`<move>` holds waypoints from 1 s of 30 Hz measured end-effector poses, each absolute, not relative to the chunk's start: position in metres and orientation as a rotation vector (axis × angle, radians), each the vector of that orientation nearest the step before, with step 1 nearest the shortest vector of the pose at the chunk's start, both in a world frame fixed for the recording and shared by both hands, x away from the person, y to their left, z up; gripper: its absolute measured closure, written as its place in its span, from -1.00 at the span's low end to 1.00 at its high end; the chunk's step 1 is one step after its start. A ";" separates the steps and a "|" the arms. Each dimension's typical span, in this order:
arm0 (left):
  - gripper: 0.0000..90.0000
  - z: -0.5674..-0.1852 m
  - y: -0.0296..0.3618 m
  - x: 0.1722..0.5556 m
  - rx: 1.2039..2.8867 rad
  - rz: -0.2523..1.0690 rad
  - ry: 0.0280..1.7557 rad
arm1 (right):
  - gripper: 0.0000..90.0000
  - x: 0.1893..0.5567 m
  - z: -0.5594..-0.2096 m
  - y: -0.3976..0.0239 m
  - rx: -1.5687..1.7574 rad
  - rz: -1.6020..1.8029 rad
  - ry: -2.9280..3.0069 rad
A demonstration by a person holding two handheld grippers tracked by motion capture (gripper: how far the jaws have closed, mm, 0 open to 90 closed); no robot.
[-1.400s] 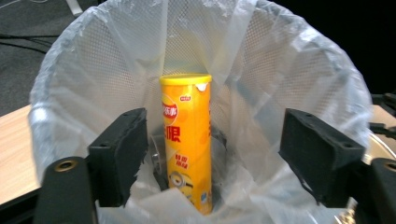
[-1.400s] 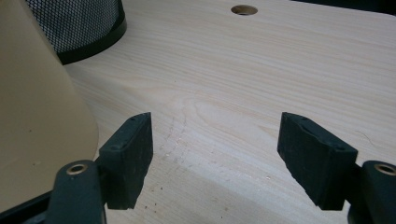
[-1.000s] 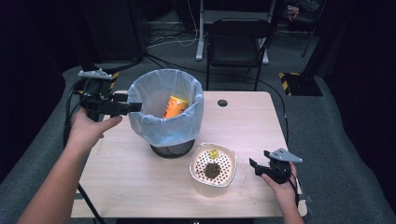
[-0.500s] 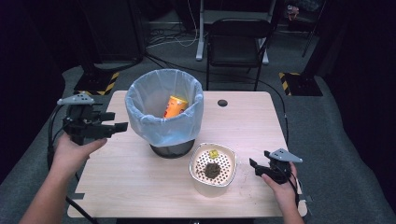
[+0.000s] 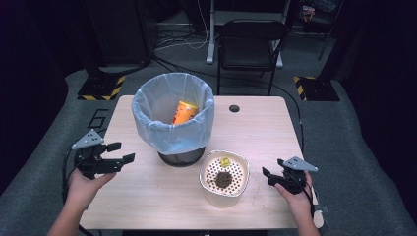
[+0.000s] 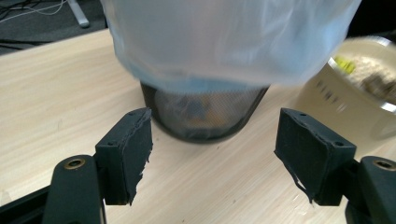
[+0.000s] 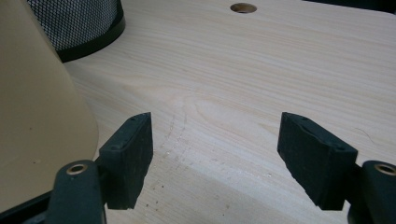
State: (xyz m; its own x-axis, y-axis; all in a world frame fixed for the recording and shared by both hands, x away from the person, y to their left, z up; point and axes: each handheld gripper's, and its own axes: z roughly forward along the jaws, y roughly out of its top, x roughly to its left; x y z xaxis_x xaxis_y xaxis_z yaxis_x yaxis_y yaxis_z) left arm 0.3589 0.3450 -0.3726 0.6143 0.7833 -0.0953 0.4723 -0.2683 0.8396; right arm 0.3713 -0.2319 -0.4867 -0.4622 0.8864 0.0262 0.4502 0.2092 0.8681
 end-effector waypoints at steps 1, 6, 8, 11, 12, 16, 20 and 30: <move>-0.40 -0.381 0.345 0.358 1.922 0.417 1.006 | -0.41 0.371 -0.487 -0.232 1.236 1.184 2.003; -0.40 -0.411 0.342 0.353 1.927 0.407 1.021 | -0.41 0.371 -0.487 -0.233 1.230 1.178 2.006; -0.40 -0.424 0.342 0.350 1.934 0.405 1.022 | -0.41 0.371 -0.487 -0.233 1.230 1.179 2.005; -0.40 -0.441 0.342 0.346 1.939 0.381 1.048 | -0.41 0.371 -0.487 -0.233 1.235 1.178 2.004; -0.39 -0.445 0.343 0.346 1.946 0.371 1.054 | -0.41 0.371 -0.487 -0.233 1.232 1.177 2.007; -0.39 -0.466 0.348 0.342 1.912 0.355 1.089 | -0.41 0.371 -0.487 -0.232 1.239 1.178 2.005; -0.39 -0.481 0.355 0.342 1.880 0.364 1.140 | -0.41 0.372 -0.488 -0.232 1.235 1.177 2.006; -0.44 -0.509 0.379 0.349 1.868 0.367 1.250 | -0.41 0.373 -0.492 -0.228 1.223 1.155 2.029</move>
State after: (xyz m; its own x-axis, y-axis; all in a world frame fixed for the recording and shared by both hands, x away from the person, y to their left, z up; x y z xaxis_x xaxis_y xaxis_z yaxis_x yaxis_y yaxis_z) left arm 0.3490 0.3789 -0.5094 0.4600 0.8653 -0.1992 0.6200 -0.1524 0.7697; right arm 0.3728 -0.2283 -0.4916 -0.4710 0.8821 0.0081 0.4575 0.2365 0.8572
